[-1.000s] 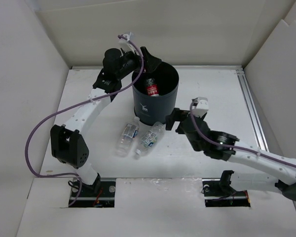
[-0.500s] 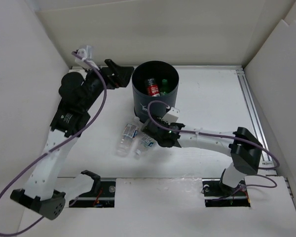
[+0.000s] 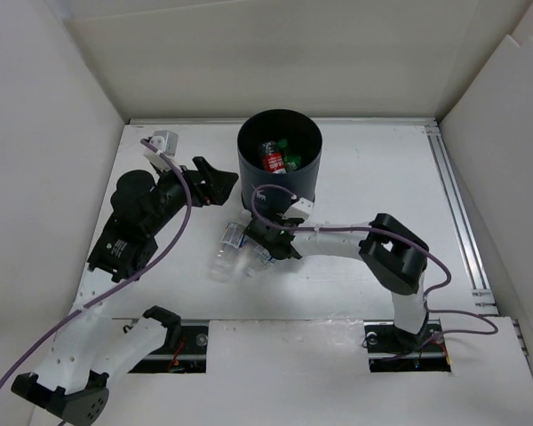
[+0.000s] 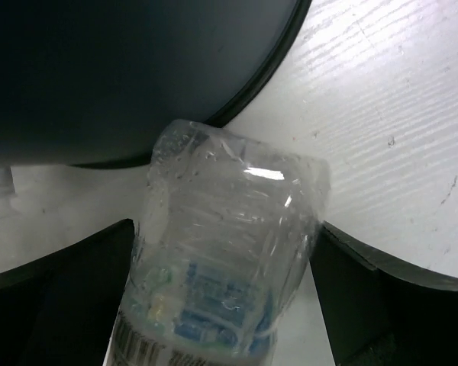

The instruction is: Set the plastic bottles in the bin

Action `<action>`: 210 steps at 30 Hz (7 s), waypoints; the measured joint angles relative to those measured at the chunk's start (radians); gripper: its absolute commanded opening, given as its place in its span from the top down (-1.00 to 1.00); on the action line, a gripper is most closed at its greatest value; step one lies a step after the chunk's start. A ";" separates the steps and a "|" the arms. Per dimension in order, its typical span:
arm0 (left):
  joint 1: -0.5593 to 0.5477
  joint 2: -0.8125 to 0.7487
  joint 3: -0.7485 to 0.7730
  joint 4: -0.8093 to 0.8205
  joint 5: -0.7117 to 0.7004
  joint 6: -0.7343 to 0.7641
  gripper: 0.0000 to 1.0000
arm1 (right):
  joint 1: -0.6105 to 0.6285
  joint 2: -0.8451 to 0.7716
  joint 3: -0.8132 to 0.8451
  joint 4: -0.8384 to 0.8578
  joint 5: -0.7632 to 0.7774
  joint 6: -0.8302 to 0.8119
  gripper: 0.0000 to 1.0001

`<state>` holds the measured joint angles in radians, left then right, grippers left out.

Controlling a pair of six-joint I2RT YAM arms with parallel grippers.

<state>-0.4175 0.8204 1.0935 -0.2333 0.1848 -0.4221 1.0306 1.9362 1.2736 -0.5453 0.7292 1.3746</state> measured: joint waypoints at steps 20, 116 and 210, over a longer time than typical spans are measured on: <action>0.000 -0.102 -0.174 -0.012 0.338 0.016 -1.00 | 0.029 -0.333 -0.222 -0.140 0.055 0.089 1.00; 0.000 0.216 -0.056 0.124 -0.092 0.019 -1.00 | 0.178 -1.034 -0.152 -0.080 0.346 -0.581 -1.00; -0.661 0.240 0.283 0.277 -0.711 -0.061 -1.00 | -0.005 -0.869 -0.328 0.787 -0.350 -1.043 0.98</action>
<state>-1.0782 1.0599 1.3762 0.0441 -0.5259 -0.4831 1.0252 1.0672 0.9459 0.2420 0.3790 0.3317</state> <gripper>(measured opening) 0.997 0.739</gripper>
